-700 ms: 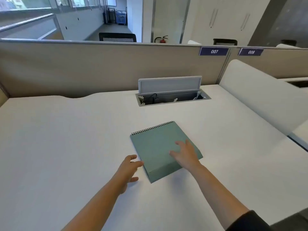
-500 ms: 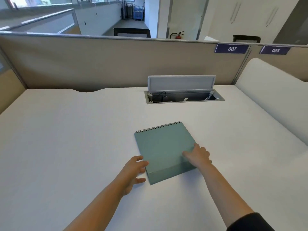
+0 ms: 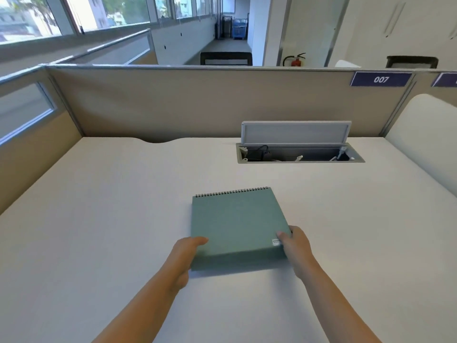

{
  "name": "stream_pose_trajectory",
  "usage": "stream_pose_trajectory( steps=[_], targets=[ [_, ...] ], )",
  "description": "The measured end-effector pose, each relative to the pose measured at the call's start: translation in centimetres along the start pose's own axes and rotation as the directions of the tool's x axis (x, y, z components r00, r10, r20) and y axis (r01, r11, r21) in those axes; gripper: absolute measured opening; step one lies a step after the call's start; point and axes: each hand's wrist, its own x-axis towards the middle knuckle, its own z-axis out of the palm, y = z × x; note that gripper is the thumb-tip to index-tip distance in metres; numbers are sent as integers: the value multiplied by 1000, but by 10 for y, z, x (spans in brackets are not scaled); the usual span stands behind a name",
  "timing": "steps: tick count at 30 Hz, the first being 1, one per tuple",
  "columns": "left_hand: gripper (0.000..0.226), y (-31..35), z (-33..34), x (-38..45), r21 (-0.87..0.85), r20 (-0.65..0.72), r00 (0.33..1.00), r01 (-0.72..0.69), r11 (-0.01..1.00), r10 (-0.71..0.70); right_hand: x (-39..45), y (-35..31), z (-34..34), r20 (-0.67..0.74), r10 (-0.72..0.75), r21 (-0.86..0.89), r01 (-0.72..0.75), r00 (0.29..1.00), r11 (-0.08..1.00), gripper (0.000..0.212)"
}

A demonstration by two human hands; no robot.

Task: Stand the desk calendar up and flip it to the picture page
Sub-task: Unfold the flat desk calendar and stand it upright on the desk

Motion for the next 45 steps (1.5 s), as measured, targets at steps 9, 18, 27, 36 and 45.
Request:
stream_pose_trajectory(
  steps=[9, 18, 27, 36, 45],
  targets=[
    [38, 23, -59, 15, -120, -56, 962, -274, 954, 269, -27, -4, 49, 195, -287, 87, 275, 938, 957, 19],
    [102, 58, -85, 9, -132, 175, 917, -339, 931, 359, -62, 11, 111, 88, -347, 67, 342, 934, 937, 41],
    [100, 87, -64, -10, 17, 300, 926, -246, 969, 230, -104, -2, 179, 193, -430, -441, 470, 882, 765, 33],
    [39, 149, -103, 16, 817, 286, 781, -502, 285, 555, -126, -60, 190, 734, 43, -474, 467, 677, 747, 57],
    [33, 157, -110, 30, 773, 456, 620, -632, 62, 639, -82, -100, 110, -15, -261, -122, 258, 965, 959, 7]
  ],
)
